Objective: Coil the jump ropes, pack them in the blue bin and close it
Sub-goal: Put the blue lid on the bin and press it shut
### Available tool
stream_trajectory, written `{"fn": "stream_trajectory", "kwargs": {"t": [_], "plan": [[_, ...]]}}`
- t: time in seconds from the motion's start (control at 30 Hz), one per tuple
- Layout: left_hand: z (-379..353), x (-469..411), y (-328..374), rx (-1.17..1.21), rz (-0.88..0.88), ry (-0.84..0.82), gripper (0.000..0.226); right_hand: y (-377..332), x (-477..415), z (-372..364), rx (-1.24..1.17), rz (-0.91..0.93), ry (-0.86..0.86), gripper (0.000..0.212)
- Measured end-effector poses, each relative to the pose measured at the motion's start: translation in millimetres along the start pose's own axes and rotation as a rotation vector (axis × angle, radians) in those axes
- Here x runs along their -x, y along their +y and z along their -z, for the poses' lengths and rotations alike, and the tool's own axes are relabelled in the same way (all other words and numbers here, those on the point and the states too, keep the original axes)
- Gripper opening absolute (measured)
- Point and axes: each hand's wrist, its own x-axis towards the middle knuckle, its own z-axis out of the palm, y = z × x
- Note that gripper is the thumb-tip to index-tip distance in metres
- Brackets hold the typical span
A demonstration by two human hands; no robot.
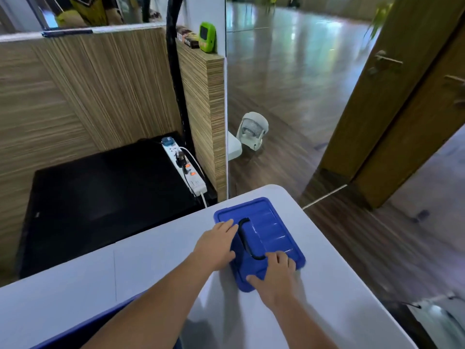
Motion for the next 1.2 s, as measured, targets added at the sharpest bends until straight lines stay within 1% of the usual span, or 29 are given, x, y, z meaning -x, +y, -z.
{"fn": "stream_trajectory", "kwargs": {"t": [0.07, 0.17, 0.23, 0.3, 0.37, 0.47, 0.53, 0.6, 0.7, 0.83, 0.97, 1.1, 1.2], "plan": [[-2, -1, 0, 0.0, 0.016, -0.02, 0.079, 2, 0, 1, 0.061, 0.032, 0.008, 0.077], [-5, 0, 1, -0.004, 0.052, -0.03, 0.07, 9, -4, 4, 0.109, 0.084, 0.02, 0.068], [-8, 3, 1, -0.003, 0.091, -0.039, 0.064, 17, -8, 9, 0.143, 0.114, 0.001, 0.068], [-11, 7, 1, 0.021, 0.149, -0.032, 0.063, 24, -15, 15, 0.179, 0.135, -0.022, 0.069], [-13, 11, 0, 0.055, 0.208, -0.03, 0.074, 31, -21, 23, 0.193, 0.147, -0.015, 0.065], [-13, 18, -1, 0.099, 0.319, -0.046, 0.098, 41, -29, 30, 0.18, 0.126, 0.013, 0.061], [-13, 23, -1, 0.069, 0.385, -0.004, 0.112, 43, -33, 34, 0.148, 0.094, 0.028, 0.058], [-13, 26, 3, 0.059, 0.451, 0.029, 0.125, 42, -37, 36, 0.138, 0.072, 0.045, 0.049], [-17, 30, 11, 0.162, 0.518, -0.015, 0.134, 37, -40, 35, 0.209, 0.066, 0.036, 0.029], [-17, 31, 17, 0.202, 0.515, -0.035, 0.132, 31, -39, 32, 0.222, 0.008, 0.029, 0.022], [-12, 34, 20, 0.216, 0.52, -0.022, 0.123, 33, -40, 31, 0.149, -0.036, 0.03, 0.017], [2, 40, 20, 0.25, 0.519, 0.026, 0.115, 25, -48, 46, 0.082, -0.048, 0.091, 0.015], [23, 47, 18, 0.295, 0.523, 0.101, 0.107, 11, -54, 68, -0.019, 0.007, 0.174, 0.015]]}}
